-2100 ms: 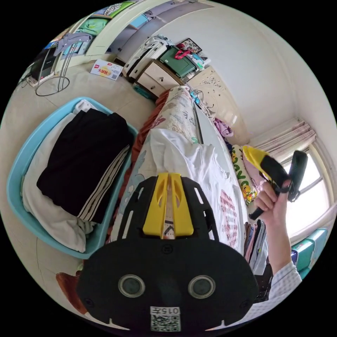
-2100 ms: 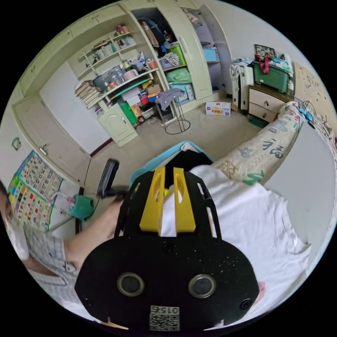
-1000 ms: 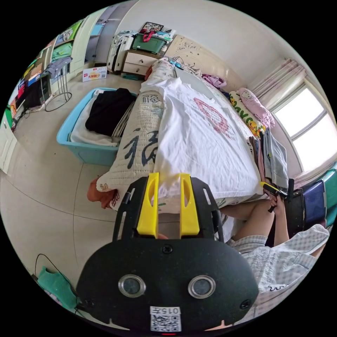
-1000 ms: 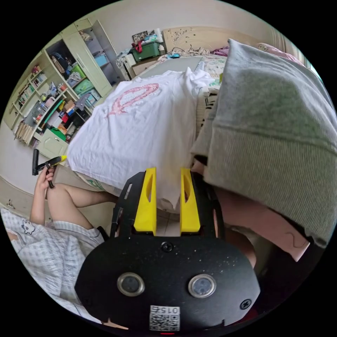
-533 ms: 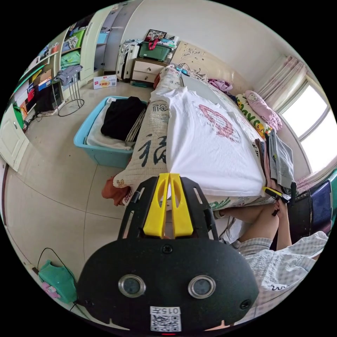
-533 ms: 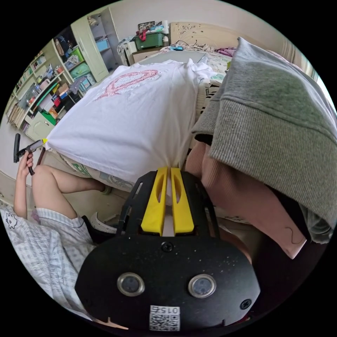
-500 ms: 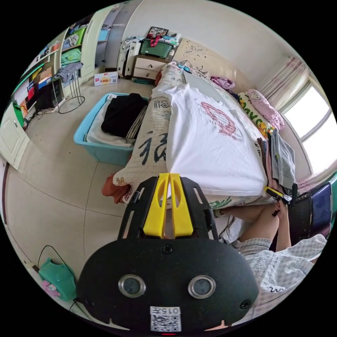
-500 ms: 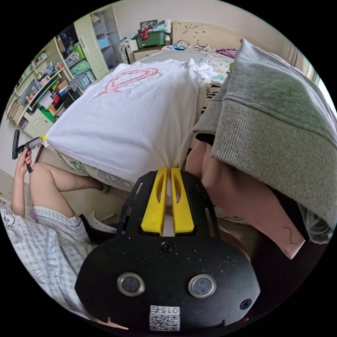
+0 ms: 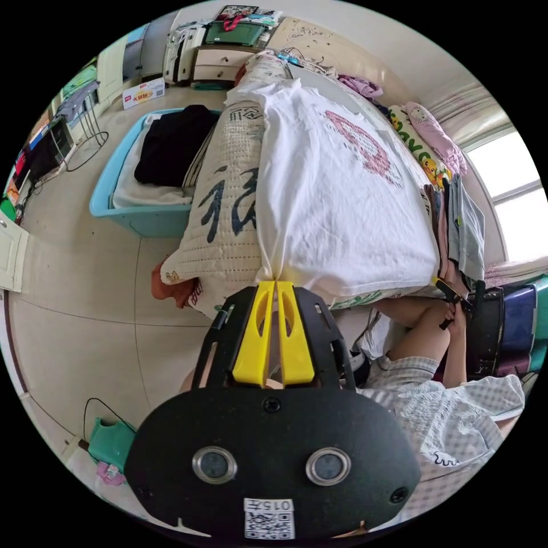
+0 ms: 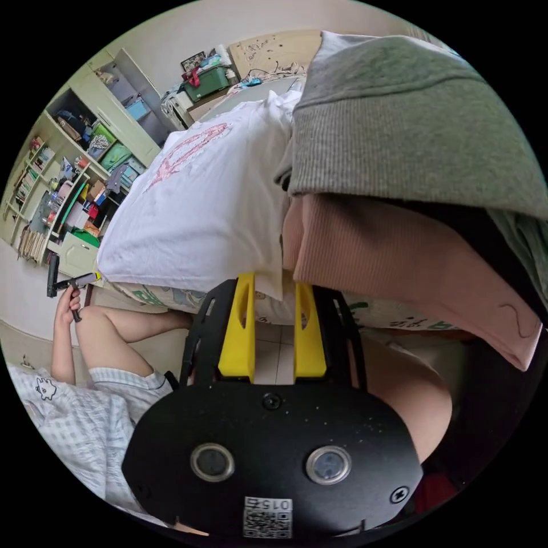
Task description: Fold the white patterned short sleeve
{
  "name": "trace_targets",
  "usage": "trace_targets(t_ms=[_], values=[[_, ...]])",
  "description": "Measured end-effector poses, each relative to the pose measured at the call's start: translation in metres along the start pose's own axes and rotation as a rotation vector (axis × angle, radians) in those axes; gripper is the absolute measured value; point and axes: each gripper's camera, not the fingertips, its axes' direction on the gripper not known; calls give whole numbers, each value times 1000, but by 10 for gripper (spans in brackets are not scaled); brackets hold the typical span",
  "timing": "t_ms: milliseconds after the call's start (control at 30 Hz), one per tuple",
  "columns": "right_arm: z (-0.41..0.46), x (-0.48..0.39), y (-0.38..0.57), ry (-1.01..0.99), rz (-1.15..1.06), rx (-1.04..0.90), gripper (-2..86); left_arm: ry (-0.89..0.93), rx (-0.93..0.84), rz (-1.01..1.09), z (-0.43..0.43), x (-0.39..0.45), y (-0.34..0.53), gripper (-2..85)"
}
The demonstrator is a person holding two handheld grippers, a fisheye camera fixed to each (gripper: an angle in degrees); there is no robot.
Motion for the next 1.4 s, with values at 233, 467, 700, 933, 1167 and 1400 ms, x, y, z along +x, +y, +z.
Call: trace_targets(t_ms=[233,467,700,933,1167,1400], values=[[21,-10,35,115,-94,6,10,-109,72,11,-5,6,16,-7],[75,-9,67,191,-139,-60,4,-155,27,-9,24,2,13,-4],[84,0,137,194,-142,-17,10,-198,-39,11,60,4,1,-2],[72,25,186,90,-185,-118,62,-209,-36,5,80,-2,12,9],[-36,45,284,-57,-232,-156,106,-183,74,-24,68,-16,47,35],[-293,-55,304,-21,-445,258,94,-212,287,-42,5,-16,108,41]])
